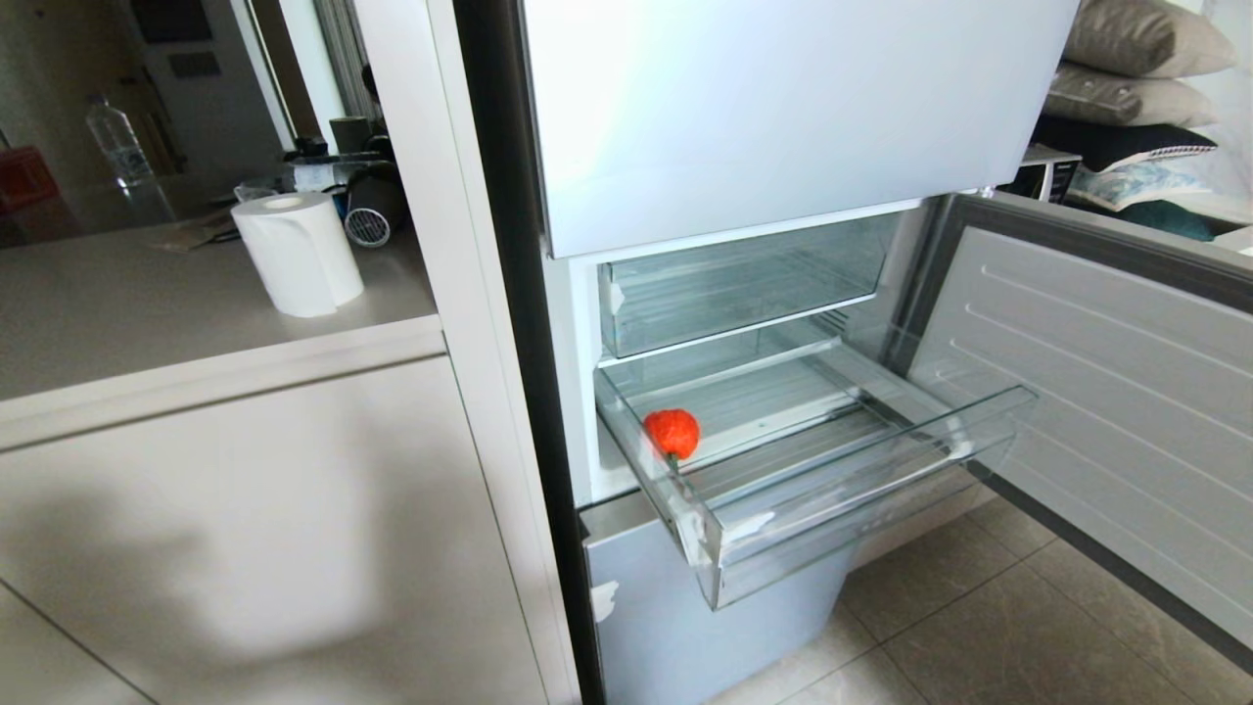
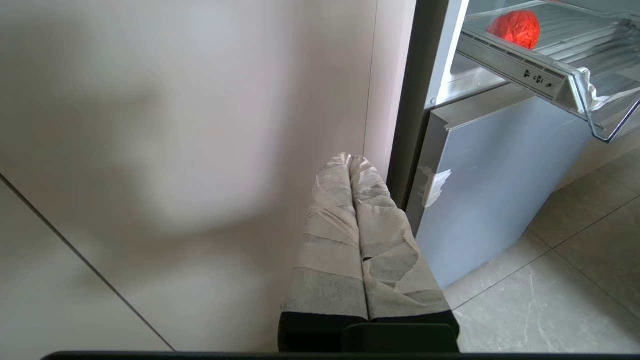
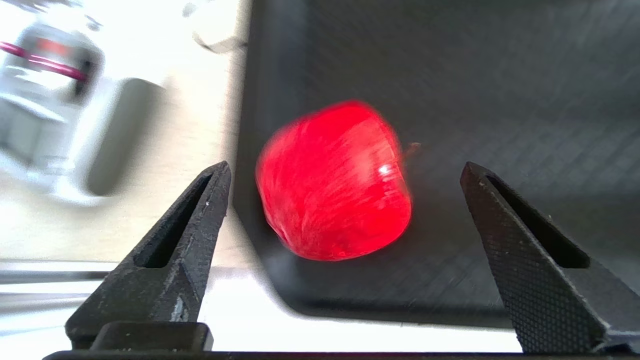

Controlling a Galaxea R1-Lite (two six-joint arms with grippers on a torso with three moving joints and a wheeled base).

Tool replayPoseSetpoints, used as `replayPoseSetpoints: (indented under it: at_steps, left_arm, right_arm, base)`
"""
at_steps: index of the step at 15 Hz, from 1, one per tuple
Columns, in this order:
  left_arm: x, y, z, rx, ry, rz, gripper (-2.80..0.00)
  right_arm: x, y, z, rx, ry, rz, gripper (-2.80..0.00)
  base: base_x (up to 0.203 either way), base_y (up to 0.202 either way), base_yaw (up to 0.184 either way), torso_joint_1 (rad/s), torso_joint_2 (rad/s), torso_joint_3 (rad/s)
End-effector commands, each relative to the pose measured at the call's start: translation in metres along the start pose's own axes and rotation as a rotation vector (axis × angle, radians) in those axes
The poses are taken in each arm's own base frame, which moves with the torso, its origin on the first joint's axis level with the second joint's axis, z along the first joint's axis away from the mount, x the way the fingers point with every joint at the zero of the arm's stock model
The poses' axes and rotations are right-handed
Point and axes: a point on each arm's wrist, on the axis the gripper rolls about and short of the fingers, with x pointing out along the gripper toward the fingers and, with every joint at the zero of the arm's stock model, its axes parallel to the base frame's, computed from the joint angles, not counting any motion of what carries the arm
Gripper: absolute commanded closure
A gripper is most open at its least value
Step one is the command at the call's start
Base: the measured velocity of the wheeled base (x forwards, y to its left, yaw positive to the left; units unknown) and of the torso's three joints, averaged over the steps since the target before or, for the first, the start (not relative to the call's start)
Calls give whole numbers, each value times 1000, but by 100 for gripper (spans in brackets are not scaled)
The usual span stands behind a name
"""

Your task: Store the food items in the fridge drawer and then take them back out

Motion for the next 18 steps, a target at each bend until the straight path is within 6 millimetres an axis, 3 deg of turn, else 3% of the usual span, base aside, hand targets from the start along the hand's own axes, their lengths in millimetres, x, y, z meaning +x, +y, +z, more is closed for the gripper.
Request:
replayPoseSetpoints:
  at_steps: [1,3,4,9,11,15,18]
  left_arm:
    - [0,0,0,0,1,2,0]
    - [0,0,0,0,1,0,0]
    - [0,0,0,0,1,1,0]
    - [0,0,0,0,1,0,0]
    - [0,0,0,0,1,0,0]
    - [0,0,0,0,1,0,0]
    - [0,0,0,0,1,0,0]
  right_arm:
    - [-44,29,27,-28,-99,15,-280]
    - [-81,57,39,-35,-170,55,-280]
    - [-100,73,43,-56,-209,67,0]
    - [-211,160,62,-65,-486,159,0]
    - [-243,197,63,-84,-579,267,0]
    - [-249,273,46,-159,-526,668,0]
    - [-261,312,4,-198,-426,917,0]
  base:
    - [0,0,0,0,0,0]
    - [0,0,0,0,0,0]
    - [0,0,0,0,0,0]
    - [0,0,0,0,0,0]
    - [0,0,0,0,0,0]
    - [0,0,0,0,0,0]
    - [0,0,0,0,0,0]
